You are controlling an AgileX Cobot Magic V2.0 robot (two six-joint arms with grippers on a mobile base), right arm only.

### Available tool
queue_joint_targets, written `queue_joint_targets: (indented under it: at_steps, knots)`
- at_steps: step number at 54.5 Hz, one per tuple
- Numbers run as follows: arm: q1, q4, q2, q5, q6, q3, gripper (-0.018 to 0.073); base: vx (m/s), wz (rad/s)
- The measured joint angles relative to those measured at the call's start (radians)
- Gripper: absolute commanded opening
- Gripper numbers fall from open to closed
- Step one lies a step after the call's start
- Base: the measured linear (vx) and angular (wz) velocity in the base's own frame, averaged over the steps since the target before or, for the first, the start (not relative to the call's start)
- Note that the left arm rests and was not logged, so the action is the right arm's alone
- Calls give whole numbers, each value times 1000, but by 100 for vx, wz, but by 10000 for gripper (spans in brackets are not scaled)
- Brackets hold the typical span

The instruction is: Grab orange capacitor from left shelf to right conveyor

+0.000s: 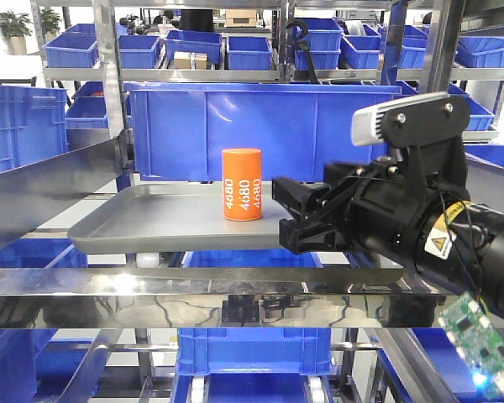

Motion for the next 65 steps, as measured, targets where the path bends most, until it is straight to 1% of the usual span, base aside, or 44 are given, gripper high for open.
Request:
queue_joint_targets:
  at_steps: [4, 8, 18, 24, 33, 36, 43, 59, 65]
  knots:
    - [0, 16, 9, 71, 1, -36, 484, 0, 0]
    - [0, 18, 28, 100, 1, -77, 496, 0, 0]
    - [0, 21, 125, 148, 1, -247, 519, 0, 0]
    - [0, 23, 197, 219, 1, -344, 522, 0, 0]
    - [0, 79, 308, 342, -2, -481, 522, 0, 0]
    - [0, 92, 337, 364, -24, -514, 522, 0, 0]
    - [0, 101, 390, 373, -83, -562, 522, 0, 0]
    - [0, 107, 496, 361, -93, -629, 519, 0, 0]
    - [0, 107, 513, 336, -93, -633, 497, 0, 0]
